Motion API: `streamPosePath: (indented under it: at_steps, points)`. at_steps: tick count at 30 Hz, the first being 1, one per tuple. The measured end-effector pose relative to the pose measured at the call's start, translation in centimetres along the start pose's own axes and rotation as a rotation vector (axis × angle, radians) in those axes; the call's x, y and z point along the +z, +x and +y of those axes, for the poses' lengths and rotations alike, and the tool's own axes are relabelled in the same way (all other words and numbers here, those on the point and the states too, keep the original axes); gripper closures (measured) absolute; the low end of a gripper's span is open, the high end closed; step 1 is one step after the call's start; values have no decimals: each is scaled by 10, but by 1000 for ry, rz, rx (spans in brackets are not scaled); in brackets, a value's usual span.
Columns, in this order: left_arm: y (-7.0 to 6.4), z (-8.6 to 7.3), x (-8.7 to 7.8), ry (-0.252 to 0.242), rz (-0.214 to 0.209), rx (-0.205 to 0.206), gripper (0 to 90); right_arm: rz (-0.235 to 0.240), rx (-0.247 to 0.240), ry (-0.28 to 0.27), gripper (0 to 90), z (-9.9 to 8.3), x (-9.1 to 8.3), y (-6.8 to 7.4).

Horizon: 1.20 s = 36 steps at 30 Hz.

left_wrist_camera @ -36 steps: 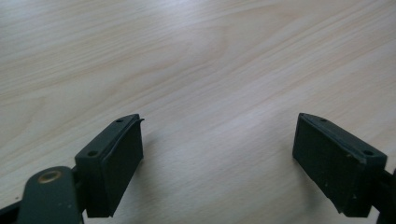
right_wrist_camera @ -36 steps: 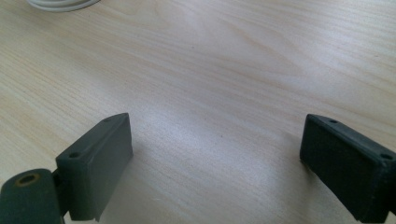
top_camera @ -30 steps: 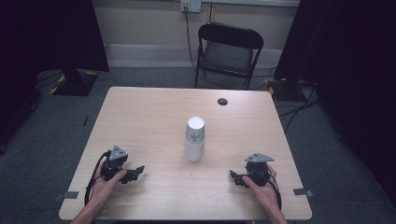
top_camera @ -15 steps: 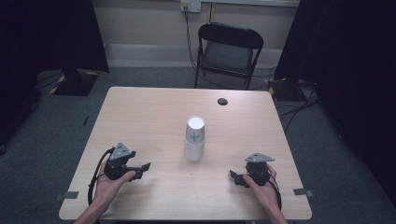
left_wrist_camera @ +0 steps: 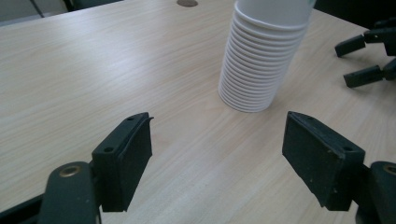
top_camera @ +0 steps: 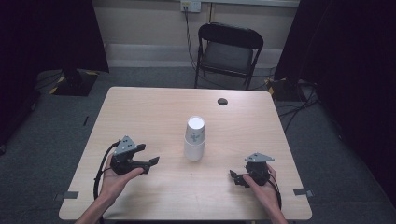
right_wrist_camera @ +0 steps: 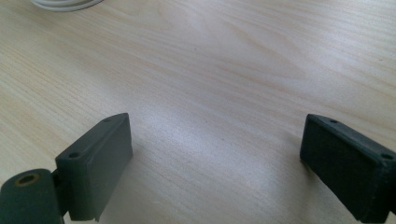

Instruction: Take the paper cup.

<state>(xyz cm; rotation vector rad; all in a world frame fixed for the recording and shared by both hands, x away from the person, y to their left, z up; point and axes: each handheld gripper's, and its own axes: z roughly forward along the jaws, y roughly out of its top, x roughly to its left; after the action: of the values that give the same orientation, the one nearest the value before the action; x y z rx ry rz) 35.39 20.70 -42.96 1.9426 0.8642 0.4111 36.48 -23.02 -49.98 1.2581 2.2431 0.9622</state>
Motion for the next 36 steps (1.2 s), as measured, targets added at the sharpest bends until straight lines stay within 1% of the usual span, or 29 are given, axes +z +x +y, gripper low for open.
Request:
streamPosePath:
  at_steps: [2,3,4,6,8,9,11,12,13,17,18,19,20,22,23,24,25,27,29,31,33,34,36]
  points:
    - [-2,1,0,-12,-13,6,233,0,0,0,88,0,0,0]
    - [-2,1,0,-12,-13,6,231,0,0,0,87,0,0,0]
    - [-3,4,0,-17,-22,18,226,0,-1,0,88,0,0,0]
    - [-4,8,-1,-24,-28,10,223,0,-1,0,87,0,0,0]
    - [-5,14,0,-40,-38,18,224,1,0,0,87,0,0,0]
    - [-6,17,1,-50,-36,19,224,1,0,0,87,0,0,0]
    - [-7,20,3,-50,-38,26,225,1,1,0,87,0,0,0]
    - [-9,25,8,-35,-55,33,225,0,1,0,87,1,1,0]
    - [-9,27,9,-41,-66,24,226,0,1,0,87,1,1,0]
    - [-11,32,13,-56,-75,29,225,0,0,0,88,1,1,0]
    - [-10,35,14,-66,-80,21,225,-1,1,1,88,1,1,0]
    - [-10,37,14,-59,-91,10,225,-1,0,0,87,1,1,0]
    - [-11,40,14,-52,-99,11,225,0,1,1,88,1,1,0]
    - [-13,44,14,-50,-100,29,230,-1,1,1,87,1,1,0]
    - [-13,44,14,-50,-100,29,236,-1,1,0,87,1,1,0]
    - [-15,47,14,-54,-106,38,236,-1,0,1,87,1,1,0]
    - [-16,49,15,-64,-106,32,237,-1,1,1,87,1,1,0]
    - [-16,51,16,-64,-111,34,239,-1,1,1,88,1,1,0]
    - [-19,58,19,-68,-116,45,239,-1,1,1,87,1,1,0]
    - [-22,60,22,-66,-118,62,242,-1,0,1,88,1,1,0]
    - [-23,61,24,-63,-124,65,245,-1,0,1,88,1,1,0]
    - [-24,62,27,-58,-126,74,246,-1,1,1,88,1,1,0]
    - [-23,64,28,-69,-142,70,244,-1,0,1,87,1,1,0]
